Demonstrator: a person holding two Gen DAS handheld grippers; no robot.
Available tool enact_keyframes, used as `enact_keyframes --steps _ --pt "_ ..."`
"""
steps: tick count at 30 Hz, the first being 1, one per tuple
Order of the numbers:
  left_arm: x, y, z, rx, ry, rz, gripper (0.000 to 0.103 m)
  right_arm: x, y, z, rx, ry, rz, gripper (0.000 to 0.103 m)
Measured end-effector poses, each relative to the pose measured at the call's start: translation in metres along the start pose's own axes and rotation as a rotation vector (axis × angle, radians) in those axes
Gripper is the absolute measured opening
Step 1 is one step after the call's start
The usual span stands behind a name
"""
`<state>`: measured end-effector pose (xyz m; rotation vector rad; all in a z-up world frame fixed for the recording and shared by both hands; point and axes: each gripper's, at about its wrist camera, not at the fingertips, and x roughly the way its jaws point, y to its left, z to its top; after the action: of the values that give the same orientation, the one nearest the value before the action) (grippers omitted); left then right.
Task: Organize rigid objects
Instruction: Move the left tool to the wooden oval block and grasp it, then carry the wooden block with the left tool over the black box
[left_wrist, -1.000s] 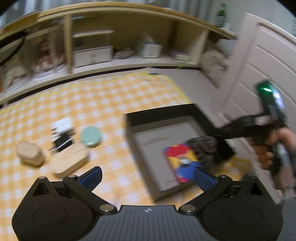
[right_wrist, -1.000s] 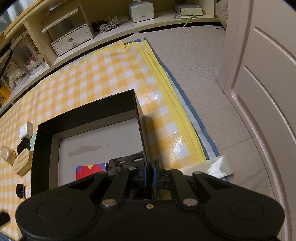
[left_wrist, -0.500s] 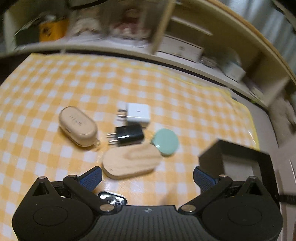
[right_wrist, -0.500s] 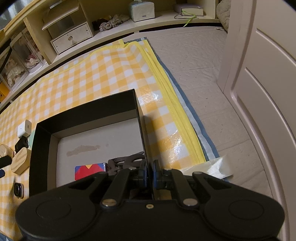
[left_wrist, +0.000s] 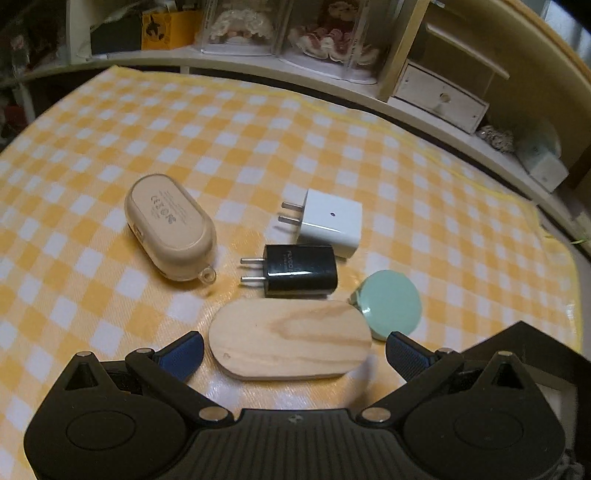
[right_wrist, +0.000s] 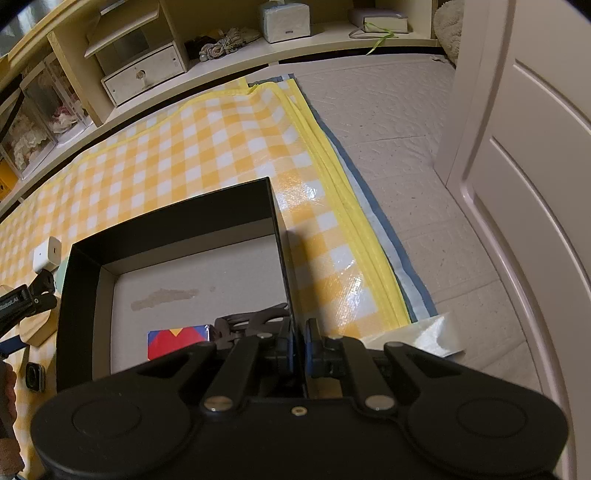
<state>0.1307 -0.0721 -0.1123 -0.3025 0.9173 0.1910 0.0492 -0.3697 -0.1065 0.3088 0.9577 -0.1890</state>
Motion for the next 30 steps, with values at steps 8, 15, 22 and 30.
enact_keyframes --steps 8,15,22,30 --pt "-0.001 0.007 0.001 0.002 -0.014 -0.019 0.094 0.001 0.001 0.001 -0.005 0.001 -0.005 0.007" --pt "-0.011 0.013 0.002 -0.004 -0.015 -0.07 0.094 0.001 0.001 0.001 -0.006 0.002 -0.005 0.007" --pt "-0.053 0.005 0.004 0.042 -0.103 -0.169 0.094 0.001 0.001 0.001 -0.008 0.001 -0.005 0.007" --pt "-0.087 -0.036 -0.004 0.141 -0.12 -0.317 0.094 0.0 0.0 0.001 -0.011 0.0 -0.001 0.007"
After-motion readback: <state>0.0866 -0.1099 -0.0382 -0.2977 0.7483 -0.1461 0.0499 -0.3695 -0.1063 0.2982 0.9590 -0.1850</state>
